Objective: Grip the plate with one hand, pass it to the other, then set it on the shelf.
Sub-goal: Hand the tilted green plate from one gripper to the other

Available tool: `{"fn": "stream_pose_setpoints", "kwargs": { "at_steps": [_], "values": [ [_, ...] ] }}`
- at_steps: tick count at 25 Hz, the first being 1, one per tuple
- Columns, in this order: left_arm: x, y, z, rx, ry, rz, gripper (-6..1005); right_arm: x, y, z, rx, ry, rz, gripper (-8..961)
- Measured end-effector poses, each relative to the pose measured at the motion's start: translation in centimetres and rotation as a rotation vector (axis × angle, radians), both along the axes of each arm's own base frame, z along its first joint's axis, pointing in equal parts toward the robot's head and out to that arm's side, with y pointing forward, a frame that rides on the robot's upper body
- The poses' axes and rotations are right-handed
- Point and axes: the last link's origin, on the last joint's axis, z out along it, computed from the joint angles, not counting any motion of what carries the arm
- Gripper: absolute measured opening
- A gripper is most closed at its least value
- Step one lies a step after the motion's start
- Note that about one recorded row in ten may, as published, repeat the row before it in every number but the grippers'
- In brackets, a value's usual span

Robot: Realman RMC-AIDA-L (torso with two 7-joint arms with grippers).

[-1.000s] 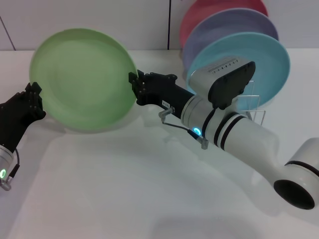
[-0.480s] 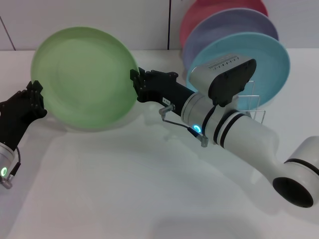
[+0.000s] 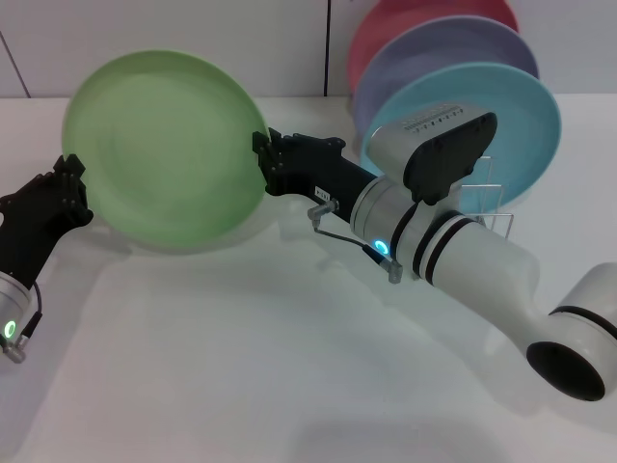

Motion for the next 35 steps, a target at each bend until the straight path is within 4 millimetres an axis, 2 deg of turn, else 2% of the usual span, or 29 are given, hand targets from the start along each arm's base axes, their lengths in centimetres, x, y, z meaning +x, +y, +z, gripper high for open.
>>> {"fn": "stream_pose_setpoints", "kwargs": {
  "at_steps": [35],
  "values": [
    [0.13, 0.01, -0.13, -0.009, -0.002, -0.007, 58, 0.19, 0.26, 0.25, 0.013, 0.004, -0.014, 55]
  ]
}}
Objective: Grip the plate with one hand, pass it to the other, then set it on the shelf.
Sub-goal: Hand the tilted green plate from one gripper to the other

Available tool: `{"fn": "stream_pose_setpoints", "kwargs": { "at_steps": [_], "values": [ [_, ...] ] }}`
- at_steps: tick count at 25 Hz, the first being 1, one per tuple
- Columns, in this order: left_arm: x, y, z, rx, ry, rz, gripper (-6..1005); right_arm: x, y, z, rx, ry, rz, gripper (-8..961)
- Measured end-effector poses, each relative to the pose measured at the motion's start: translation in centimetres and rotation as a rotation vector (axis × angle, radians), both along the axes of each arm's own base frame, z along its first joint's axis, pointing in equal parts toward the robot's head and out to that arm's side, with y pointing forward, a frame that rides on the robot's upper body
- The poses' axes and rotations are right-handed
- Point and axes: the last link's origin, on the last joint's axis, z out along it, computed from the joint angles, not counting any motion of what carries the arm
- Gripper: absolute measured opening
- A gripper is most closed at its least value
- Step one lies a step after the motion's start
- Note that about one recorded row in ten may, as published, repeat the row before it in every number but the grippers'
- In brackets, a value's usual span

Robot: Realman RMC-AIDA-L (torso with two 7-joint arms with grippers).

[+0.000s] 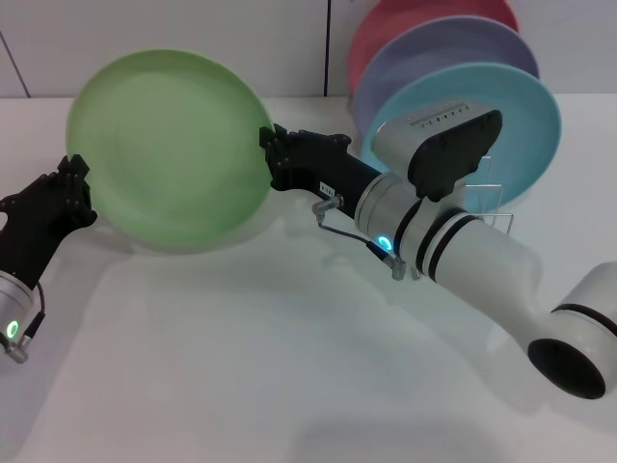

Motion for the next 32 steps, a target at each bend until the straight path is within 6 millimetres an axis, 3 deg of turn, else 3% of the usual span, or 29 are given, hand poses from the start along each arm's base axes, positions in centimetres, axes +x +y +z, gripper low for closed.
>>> {"fn": "stream_pose_setpoints", "kwargs": {
  "at_steps": [8, 22, 32],
  "values": [
    [0.1, -0.2, 0.1, 0.003, -0.021, -0.014, 59, 0.1, 0.0, 0.0, 0.002, -0.001, -0.004, 52],
    [0.1, -0.2, 0.4, 0.017, -0.029, -0.014, 330, 0.4, 0.3, 0.3, 0.012, -0.007, -0.010, 52],
    [-1.2, -0.4, 2.2, 0.108, -0.071, 0.042, 330, 0.4, 0.4, 0.4, 0.020, -0.023, 0.004, 42]
  ]
}}
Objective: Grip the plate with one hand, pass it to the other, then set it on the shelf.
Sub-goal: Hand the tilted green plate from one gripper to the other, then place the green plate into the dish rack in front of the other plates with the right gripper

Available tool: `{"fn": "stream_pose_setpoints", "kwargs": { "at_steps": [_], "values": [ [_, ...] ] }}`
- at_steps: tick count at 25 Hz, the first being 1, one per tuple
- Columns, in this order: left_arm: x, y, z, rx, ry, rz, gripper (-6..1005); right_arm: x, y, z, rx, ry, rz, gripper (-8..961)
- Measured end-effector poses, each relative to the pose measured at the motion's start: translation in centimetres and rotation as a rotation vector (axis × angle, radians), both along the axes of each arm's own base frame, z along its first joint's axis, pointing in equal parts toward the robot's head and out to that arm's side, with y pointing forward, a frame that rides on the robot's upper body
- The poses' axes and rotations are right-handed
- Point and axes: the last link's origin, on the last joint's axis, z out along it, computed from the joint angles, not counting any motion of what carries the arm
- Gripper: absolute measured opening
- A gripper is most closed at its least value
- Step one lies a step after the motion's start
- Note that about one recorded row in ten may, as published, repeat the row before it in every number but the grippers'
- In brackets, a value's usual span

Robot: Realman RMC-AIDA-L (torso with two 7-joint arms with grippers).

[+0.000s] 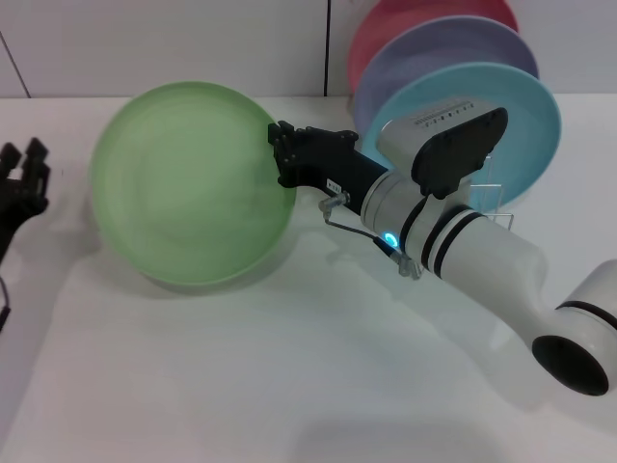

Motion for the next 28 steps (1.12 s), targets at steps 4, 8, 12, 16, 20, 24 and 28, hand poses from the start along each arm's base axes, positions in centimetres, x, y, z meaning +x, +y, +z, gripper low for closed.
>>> {"fn": "stream_pose_setpoints", "kwargs": {
  "at_steps": [4, 8, 12, 16, 20, 24, 28],
  "values": [
    [-0.8, -0.1, 1.1, 0.049, -0.024, 0.035, 330, -0.1, -0.1, 0.3, 0.041, -0.038, 0.055, 38],
    [-1.5, -0.4, 2.4, 0.086, -0.066, 0.045, 330, -0.1, -0.3, 0.5, 0.071, -0.052, 0.090, 35],
    [-1.9, -0.6, 3.2, 0.104, -0.091, 0.043, 330, 0.1, -0.7, 0.8, 0.104, -0.069, 0.133, 34],
    [-2.1, -0.6, 3.6, 0.118, -0.107, 0.051, 330, 0.4, -1.2, 1.2, 0.149, -0.091, 0.189, 33],
    [-2.3, -0.7, 3.8, 0.129, -0.111, 0.058, 330, 0.5, -1.5, 1.6, 0.194, -0.113, 0.227, 29],
    [-2.4, -0.8, 3.9, 0.131, -0.110, 0.061, 331, 0.6, -2.1, 2.1, 0.256, -0.135, 0.286, 26],
    [-2.4, -0.8, 4.0, 0.133, -0.119, 0.058, 331, 0.6, -3.4, 2.6, 0.300, -0.122, 0.363, 26]
  ]
}}
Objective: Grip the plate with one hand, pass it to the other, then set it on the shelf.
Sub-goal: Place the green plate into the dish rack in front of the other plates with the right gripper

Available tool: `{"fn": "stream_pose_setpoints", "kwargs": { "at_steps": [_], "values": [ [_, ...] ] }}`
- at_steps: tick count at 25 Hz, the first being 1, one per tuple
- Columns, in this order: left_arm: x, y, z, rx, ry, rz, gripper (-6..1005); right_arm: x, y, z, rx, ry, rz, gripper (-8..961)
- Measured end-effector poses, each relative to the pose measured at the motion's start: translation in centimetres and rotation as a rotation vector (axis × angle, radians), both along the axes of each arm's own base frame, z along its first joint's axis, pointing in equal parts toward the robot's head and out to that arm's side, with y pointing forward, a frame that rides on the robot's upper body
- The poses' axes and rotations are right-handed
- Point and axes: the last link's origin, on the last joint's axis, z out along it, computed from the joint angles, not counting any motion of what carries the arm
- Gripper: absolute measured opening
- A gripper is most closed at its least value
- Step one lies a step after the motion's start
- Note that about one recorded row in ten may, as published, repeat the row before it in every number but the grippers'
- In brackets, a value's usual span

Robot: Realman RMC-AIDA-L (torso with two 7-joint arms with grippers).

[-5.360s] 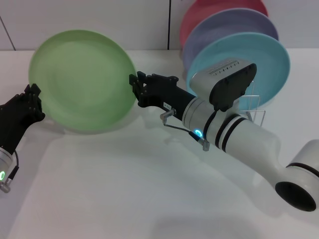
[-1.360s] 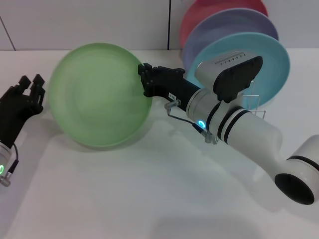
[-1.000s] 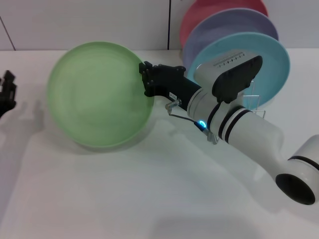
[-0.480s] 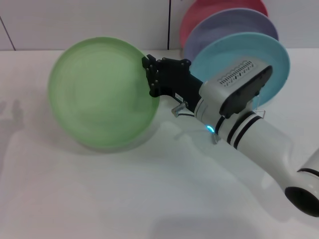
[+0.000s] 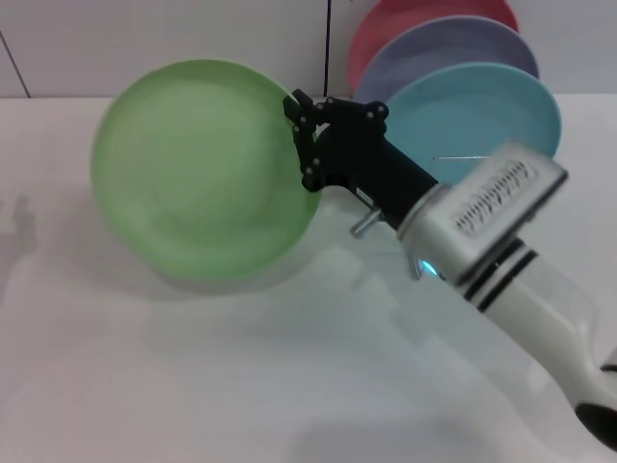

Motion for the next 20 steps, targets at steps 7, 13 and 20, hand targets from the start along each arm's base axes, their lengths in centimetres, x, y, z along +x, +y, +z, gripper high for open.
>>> {"fn": "stream_pose_setpoints", "kwargs": {
  "at_steps": [7, 13, 20],
  "values": [
    [0.1, -0.1, 0.7, -0.005, -0.073, -0.033, 331, 0.8, -2.4, 1.1, 0.128, -0.021, 0.111, 25],
    [0.3, -0.3, 0.8, -0.060, -0.108, -0.079, 331, 2.2, -4.2, 3.0, 0.261, 0.009, 0.139, 24],
    [0.4, 0.1, 0.6, -0.140, -0.098, -0.088, 331, 3.7, -5.2, 4.5, 0.336, 0.030, 0.137, 24]
  ]
}}
